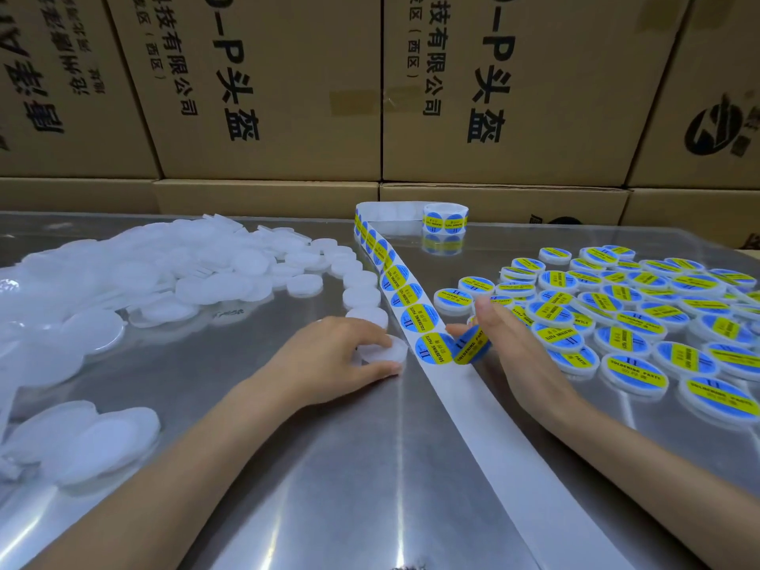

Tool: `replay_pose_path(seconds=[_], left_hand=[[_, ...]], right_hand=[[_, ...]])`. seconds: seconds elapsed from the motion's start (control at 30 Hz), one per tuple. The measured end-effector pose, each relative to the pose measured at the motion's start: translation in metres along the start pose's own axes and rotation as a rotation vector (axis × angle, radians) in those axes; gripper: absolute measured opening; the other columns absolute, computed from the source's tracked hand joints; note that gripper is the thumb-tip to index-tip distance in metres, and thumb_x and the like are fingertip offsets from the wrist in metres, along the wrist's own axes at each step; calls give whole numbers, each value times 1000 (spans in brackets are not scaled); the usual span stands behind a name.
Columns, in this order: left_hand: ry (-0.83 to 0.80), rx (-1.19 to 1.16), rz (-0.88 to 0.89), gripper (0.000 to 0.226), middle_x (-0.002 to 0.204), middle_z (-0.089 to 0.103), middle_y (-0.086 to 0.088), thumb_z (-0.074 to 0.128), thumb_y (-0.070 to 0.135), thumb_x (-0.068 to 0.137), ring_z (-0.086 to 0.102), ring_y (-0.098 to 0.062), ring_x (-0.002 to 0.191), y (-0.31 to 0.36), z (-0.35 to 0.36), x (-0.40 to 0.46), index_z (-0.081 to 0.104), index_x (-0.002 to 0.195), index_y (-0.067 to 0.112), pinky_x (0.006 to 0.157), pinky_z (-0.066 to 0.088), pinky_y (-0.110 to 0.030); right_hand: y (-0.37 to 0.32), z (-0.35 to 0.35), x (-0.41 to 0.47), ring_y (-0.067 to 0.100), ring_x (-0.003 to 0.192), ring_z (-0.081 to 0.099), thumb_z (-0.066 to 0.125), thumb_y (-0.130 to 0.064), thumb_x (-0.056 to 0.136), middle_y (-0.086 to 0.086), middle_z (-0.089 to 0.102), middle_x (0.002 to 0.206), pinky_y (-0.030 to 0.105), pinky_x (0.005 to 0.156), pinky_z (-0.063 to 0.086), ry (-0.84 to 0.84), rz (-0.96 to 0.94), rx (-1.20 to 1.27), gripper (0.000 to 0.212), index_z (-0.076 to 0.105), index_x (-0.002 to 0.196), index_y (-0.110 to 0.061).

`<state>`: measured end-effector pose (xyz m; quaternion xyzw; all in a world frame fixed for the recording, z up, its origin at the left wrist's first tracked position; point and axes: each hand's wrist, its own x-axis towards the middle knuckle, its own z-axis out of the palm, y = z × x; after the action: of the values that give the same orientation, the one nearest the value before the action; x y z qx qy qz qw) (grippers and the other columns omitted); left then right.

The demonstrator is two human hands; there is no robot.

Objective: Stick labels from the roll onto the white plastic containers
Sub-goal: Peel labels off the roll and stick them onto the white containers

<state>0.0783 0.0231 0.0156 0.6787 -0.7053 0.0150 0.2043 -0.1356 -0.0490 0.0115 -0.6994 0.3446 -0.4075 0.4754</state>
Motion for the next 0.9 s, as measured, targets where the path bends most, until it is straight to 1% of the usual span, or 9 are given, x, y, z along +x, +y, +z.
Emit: replay_pose_path(seconds=[0.07, 0.13, 0.27, 0.33, 0.43, 0.5, 0.57, 0.63, 0.9], left_hand=[[9, -18, 1, 40, 112, 68, 14, 47, 61, 87, 59, -12, 106, 0, -2, 0, 65, 113, 37, 88, 48, -35], [59, -64, -2, 49, 87, 71, 5, 35, 63, 88, 61, -18, 85, 1, -3, 0, 69, 101, 32, 77, 49, -36], [205, -216, -16, 42, 53, 38, 2, 43, 48, 94, 33, -15, 55, 1, -2, 3, 46, 59, 25, 54, 32, -27], [245, -399, -91, 42, 55, 37, 3, 48, 41, 95, 32, -10, 56, 4, -4, 6, 51, 57, 23, 55, 33, -27], [217, -851, -309, 40, 67, 63, -8, 53, 37, 94, 57, -14, 60, 12, -12, 9, 71, 73, 9, 64, 53, -27], [109, -1050, -393, 33, 71, 69, -3, 55, 37, 92, 64, -11, 58, 17, -15, 9, 72, 75, 15, 59, 56, -21], [-28, -1137, -422, 29, 72, 71, -3, 55, 38, 91, 66, -12, 57, 24, -15, 7, 71, 80, 17, 54, 54, -20], [-110, -1194, -441, 28, 72, 70, -5, 54, 37, 91, 65, -12, 55, 31, -14, 5, 69, 86, 14, 51, 52, -19], [-186, -1319, -470, 34, 68, 71, -2, 49, 40, 93, 66, -9, 53, 48, -15, 4, 66, 99, 11, 49, 52, -18]], right_hand=[[-4, 1, -2, 9, 101, 61, 44, -65, 74, -4, 71, 101, 20, 89, 45, 16, -68, -51, 62, 59, 91, -7], [-5, 3, -4, 10, 106, 61, 56, -47, 82, 1, 70, 103, 34, 97, 44, 16, -138, -56, 41, 52, 82, -6], [-6, 7, -7, 4, 111, 57, 65, -10, 85, -13, 68, 107, 35, 97, 42, 39, -222, -86, 18, 51, 79, -18], [-9, 10, -9, 1, 108, 58, 68, -9, 83, -15, 68, 104, 28, 92, 42, 59, -246, -56, 19, 56, 77, -23], [-12, 13, -8, -5, 99, 61, 68, -19, 82, -15, 72, 99, 12, 81, 45, 59, -185, 116, 9, 70, 74, -23], [-13, 13, -7, -1, 102, 63, 71, -37, 70, -11, 73, 100, 15, 86, 45, 23, -56, 287, 16, 76, 77, -23], [-13, 10, -7, 7, 103, 65, 71, -46, 59, -5, 74, 100, 22, 91, 48, -48, 54, 391, 30, 77, 82, -27], [-15, 8, -8, 5, 94, 68, 70, -43, 60, -4, 75, 93, 17, 80, 52, -120, 93, 440, 26, 78, 80, -29], [-18, 4, -4, 12, 101, 67, 73, -40, 58, 2, 72, 107, 24, 86, 52, -184, 272, 529, 52, 71, 102, -14]])
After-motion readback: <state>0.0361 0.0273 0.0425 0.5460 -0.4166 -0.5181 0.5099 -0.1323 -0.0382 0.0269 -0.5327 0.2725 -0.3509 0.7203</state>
